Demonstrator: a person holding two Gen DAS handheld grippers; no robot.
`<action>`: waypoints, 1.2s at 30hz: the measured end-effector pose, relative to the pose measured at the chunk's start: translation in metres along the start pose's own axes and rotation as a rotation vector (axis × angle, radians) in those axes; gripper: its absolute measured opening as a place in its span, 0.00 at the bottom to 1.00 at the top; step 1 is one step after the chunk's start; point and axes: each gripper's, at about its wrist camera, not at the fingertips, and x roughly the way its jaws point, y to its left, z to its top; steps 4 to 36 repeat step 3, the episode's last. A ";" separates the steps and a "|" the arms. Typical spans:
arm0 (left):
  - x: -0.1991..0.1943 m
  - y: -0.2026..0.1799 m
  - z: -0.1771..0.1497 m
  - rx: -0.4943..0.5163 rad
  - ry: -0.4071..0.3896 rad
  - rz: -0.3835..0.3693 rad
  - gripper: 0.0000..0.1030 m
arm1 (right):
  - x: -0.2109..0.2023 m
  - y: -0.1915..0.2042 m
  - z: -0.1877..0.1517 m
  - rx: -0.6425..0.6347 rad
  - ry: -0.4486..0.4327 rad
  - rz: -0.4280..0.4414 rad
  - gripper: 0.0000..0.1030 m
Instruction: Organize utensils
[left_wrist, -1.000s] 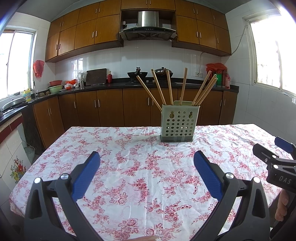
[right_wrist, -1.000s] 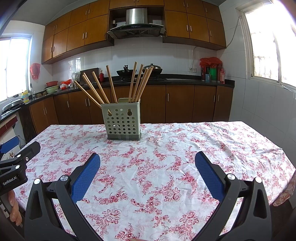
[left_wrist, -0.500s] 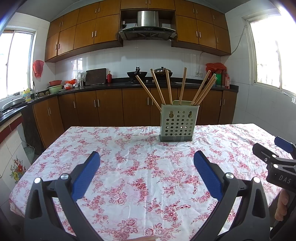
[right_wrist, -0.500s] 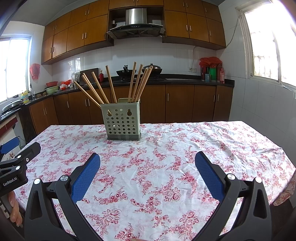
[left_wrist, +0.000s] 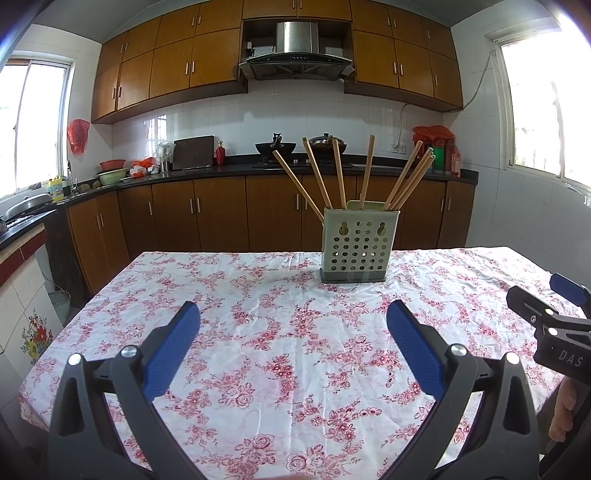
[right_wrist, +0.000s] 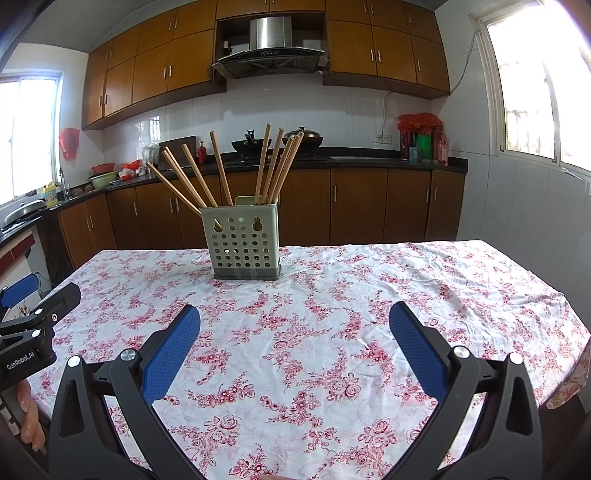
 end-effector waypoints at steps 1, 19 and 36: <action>0.000 0.000 0.000 -0.001 0.001 -0.001 0.96 | 0.000 0.000 0.000 0.000 -0.001 0.000 0.98; 0.001 0.001 0.000 -0.002 0.003 -0.001 0.96 | 0.000 0.000 0.000 0.000 0.000 0.000 0.98; 0.001 0.001 0.000 -0.002 0.003 -0.001 0.96 | 0.000 0.000 0.000 0.000 0.000 0.000 0.98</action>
